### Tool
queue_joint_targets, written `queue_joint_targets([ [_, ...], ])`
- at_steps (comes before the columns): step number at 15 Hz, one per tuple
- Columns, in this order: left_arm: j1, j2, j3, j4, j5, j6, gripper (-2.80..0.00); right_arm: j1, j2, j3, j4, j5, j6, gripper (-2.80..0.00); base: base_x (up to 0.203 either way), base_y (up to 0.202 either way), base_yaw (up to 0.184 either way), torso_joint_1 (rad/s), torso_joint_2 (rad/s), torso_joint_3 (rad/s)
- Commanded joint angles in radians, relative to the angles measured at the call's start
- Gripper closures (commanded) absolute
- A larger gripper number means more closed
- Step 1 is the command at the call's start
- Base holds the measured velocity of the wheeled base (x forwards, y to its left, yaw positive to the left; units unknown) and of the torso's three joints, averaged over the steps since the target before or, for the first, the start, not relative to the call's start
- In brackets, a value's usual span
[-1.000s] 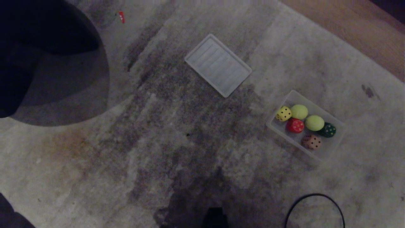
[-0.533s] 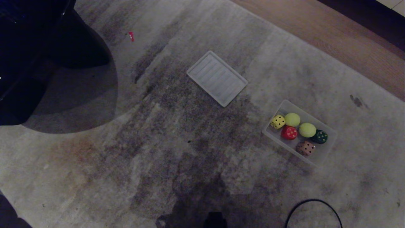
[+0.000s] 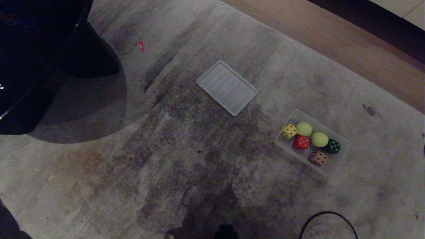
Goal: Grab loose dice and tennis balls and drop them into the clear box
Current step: Close the lid
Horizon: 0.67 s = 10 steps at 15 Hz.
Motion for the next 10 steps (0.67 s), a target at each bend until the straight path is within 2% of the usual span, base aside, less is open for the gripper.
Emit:
queue_joint_targets([
  [1,0.001,0.002,0.002,-0.002,0.000,0.001,0.00,0.000,0.002,0.000,0.000,0.000,-0.001,0.00,0.000,0.000,0.000,0.000,0.00,0.000],
  [5,0.000,0.002,0.002,-0.002,0.003,0.001,0.00,0.000,0.002,0.000,0.000,0.000,-0.001,0.00,0.021,0.000,0.000,0.001,0.00,0.001],
  [10,0.000,0.002,0.002,0.000,0.003,0.001,0.00,0.000,0.002,0.000,0.000,0.000,-0.001,0.00,0.179,0.000,0.000,0.002,0.00,0.003],
])
